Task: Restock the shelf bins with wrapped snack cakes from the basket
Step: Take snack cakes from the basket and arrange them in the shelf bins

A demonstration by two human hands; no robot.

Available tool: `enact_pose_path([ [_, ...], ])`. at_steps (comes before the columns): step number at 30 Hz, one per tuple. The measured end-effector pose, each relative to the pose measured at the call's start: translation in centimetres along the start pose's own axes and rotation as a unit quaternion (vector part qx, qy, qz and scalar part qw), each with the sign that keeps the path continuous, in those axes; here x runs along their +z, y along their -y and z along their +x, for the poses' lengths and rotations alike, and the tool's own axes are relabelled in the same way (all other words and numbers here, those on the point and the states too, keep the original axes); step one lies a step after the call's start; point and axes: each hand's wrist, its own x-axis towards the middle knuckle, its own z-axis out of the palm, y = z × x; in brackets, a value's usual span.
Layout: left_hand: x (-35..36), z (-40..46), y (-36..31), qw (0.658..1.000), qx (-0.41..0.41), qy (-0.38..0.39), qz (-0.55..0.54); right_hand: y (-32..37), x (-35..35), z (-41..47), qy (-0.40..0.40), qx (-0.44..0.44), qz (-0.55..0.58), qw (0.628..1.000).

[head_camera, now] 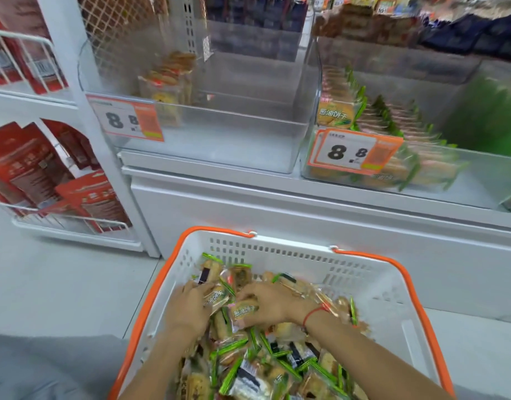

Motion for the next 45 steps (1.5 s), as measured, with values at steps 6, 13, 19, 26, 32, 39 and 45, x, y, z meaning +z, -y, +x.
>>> enact_pose_path([
  [6,-2.4,0.0,-4.2,0.988,0.039,-0.097,-0.110,-3.4,-2.2,-3.4,-0.032,0.013,-0.028,0.999],
  [13,-6.9,-1.3,-13.5,0.922,0.182,0.071,-0.334,-3.9,-11.7,-11.6,-0.056,-0.012,0.021,0.998],
  [19,-12.8,-1.2,-19.8,0.865,0.246,0.034,-0.436,-3.7,-17.8,-19.0,-0.178,-0.034,0.031,0.983],
  [26,-19.9,0.5,-23.5,0.829,0.265,-0.360,-0.336,-5.2,-27.5,-27.2,-0.443,-0.035,-0.034,0.895],
  [32,-21.9,3.4,-23.7,0.913,0.168,-0.281,-0.243,-6.1,-34.3,-27.6,-0.313,0.085,-0.123,0.938],
  [39,-21.9,3.0,-23.6,0.902,0.190,-0.301,-0.246,-5.7,-34.4,-22.9,-0.134,0.199,-0.144,0.960],
  [45,-21.7,3.1,-23.4,0.903,0.183,-0.296,-0.252,-8.2,-33.2,-21.3,-0.153,0.241,-0.057,0.957],
])
